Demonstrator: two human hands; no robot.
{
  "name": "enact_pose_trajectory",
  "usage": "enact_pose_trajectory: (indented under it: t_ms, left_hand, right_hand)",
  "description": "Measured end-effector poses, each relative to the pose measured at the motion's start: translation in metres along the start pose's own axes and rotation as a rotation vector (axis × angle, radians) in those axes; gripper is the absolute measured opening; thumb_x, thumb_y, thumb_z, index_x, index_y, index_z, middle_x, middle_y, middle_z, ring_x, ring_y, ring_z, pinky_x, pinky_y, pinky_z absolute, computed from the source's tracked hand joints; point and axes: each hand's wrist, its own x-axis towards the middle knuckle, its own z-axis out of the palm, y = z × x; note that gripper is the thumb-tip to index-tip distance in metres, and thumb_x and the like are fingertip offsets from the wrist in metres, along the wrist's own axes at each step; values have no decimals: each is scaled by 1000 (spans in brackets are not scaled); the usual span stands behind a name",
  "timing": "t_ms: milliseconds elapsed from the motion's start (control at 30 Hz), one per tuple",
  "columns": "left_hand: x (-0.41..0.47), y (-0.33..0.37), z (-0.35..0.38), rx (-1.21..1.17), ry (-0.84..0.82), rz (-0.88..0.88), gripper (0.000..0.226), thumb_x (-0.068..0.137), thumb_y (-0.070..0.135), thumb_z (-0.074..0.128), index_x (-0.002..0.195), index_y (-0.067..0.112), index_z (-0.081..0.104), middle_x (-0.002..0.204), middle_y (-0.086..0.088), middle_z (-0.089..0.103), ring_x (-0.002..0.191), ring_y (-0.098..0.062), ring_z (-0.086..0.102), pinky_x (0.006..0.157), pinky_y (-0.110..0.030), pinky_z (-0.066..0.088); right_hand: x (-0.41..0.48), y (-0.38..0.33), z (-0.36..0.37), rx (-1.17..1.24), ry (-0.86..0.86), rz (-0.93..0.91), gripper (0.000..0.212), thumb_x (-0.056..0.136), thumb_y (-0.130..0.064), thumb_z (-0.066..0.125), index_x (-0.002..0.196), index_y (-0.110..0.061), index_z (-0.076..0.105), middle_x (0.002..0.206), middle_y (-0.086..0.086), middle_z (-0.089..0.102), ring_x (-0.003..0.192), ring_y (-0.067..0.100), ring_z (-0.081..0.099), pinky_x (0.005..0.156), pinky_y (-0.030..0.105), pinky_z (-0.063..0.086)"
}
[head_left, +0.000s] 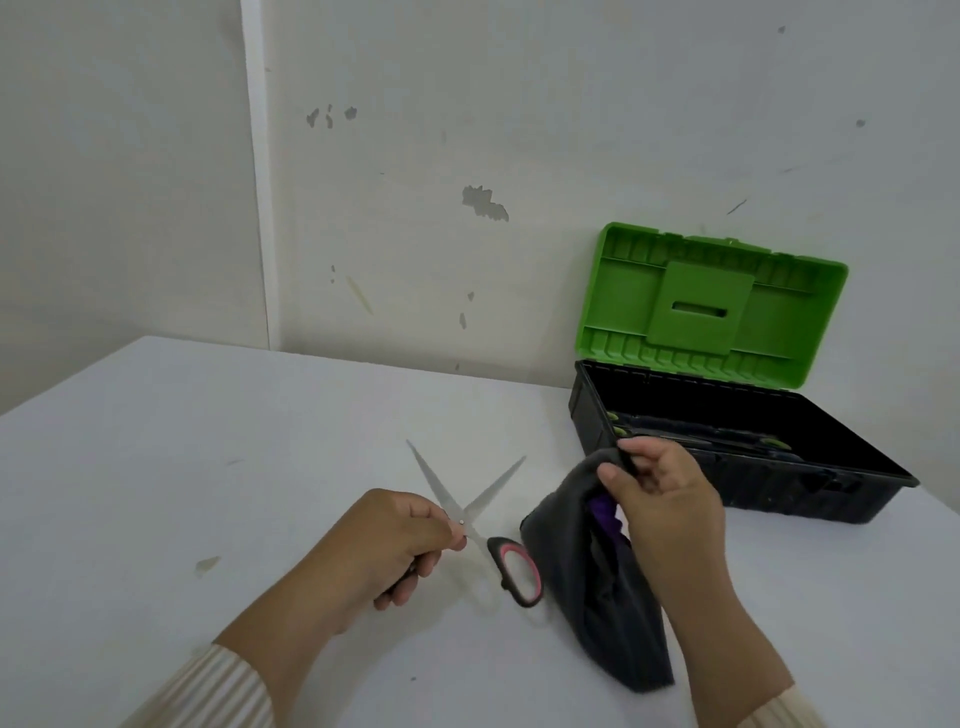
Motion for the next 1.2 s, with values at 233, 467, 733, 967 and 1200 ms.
enact_pose_trajectory:
  t_ms: [233,467,733,967,1200]
  left_hand:
    - [-1,-4,24,113,27,91,29,82,20,67,58,9,56,47,-2,48,32,-16,34,35,-14,24]
    - [1,-8,28,174,33,126,34,83,22,66,55,12,49,45,1,45,33,-15,32,37,-16,26]
    - [0,-6,25,180,39,142,35,84,22,66,53,13,50,47,1,45,34,-14,32,38,-16,27]
    - [-2,-6,25,160,-9,130,26,84,22,65,75,-3,65,50,-1,46,36,-15,32,41,-17,30]
    - [-2,-5,24,174,48,137,32,83,22,66,62,1,56,48,-1,45,34,-14,31,39,-17,27]
  right_hand:
    - [-30,-2,46,-500,-364,-474,13,74,-4,68,76,-16,73,76,-12,56,77,4,54,74,-1,35]
    - [-31,2,44,-454,-417,-234,11,84,-16,63,87,-17,73,77,-15,48,75,-4,51,72,-1,34]
    - [-36,4,49,-388,-373,-222,11,82,-12,65,87,-17,74,81,-5,54,85,-1,50,73,1,36]
    - [-4,15,14,-386,48,-70,10,82,-21,65,87,-25,72,87,-2,60,80,6,55,70,-5,30]
    - [-34,8,41,-382,-313,-281,9,80,-20,65,80,-26,71,79,-4,60,81,2,54,73,6,40]
